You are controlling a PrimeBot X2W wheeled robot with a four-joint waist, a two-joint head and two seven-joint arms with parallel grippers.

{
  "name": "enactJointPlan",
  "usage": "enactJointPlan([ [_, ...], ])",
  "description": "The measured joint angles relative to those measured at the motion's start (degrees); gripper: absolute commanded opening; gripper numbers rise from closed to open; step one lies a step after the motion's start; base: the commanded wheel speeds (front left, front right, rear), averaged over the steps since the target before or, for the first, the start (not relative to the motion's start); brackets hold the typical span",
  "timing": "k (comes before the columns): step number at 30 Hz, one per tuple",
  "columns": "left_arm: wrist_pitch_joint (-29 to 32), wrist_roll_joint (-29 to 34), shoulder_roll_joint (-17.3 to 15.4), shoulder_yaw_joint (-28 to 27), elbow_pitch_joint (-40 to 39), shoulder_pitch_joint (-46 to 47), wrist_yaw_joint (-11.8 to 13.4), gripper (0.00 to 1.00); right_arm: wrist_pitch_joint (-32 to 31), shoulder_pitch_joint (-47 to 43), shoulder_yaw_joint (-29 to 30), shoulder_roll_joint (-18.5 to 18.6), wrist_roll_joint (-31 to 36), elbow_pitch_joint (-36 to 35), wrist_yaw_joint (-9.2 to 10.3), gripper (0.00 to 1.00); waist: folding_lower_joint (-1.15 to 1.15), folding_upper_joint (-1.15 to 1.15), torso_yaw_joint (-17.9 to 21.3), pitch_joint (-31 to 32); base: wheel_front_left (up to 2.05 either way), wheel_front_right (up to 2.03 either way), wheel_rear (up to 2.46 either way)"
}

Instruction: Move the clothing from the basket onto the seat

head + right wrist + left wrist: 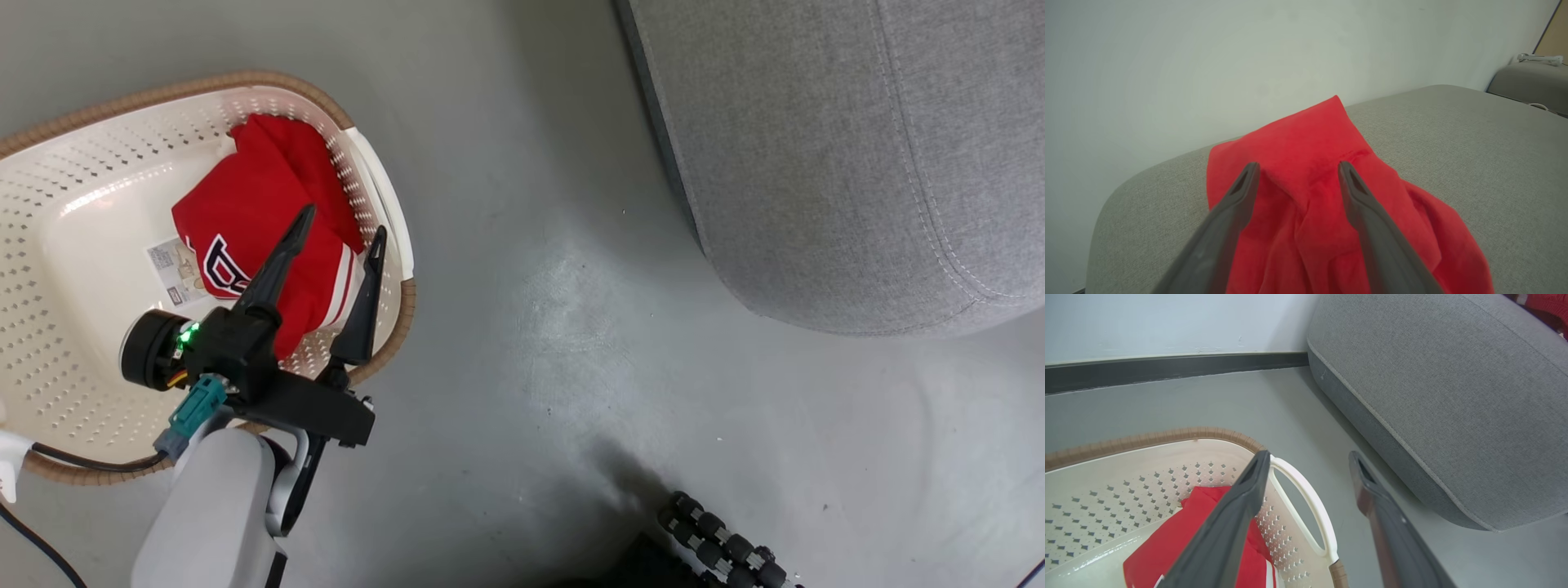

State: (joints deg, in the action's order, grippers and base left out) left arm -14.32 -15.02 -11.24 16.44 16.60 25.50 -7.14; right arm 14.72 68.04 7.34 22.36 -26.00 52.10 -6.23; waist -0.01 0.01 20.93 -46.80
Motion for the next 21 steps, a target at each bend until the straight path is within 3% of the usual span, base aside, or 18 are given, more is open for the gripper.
enactJointPlan([
  [14, 0.0, -1.2, 2.5, -0.9, 2.5, 0.2, 0.0, 1.00, 0.0, -3.1, -3.1, -2.1, 2.4, -4.9, -0.85, 1.00, 0.00, 0.00, -1.6, 5.5, 0.00, 0.00, 0.00],
  [21, 0.0, -1.7, 4.4, -2.2, 4.2, 0.2, 0.0, 1.00, 0.0, -6.8, -6.2, -5.5, 4.7, -9.0, -0.87, 1.00, 0.00, 0.00, -2.8, 9.3, 0.00, 0.00, 0.00],
])
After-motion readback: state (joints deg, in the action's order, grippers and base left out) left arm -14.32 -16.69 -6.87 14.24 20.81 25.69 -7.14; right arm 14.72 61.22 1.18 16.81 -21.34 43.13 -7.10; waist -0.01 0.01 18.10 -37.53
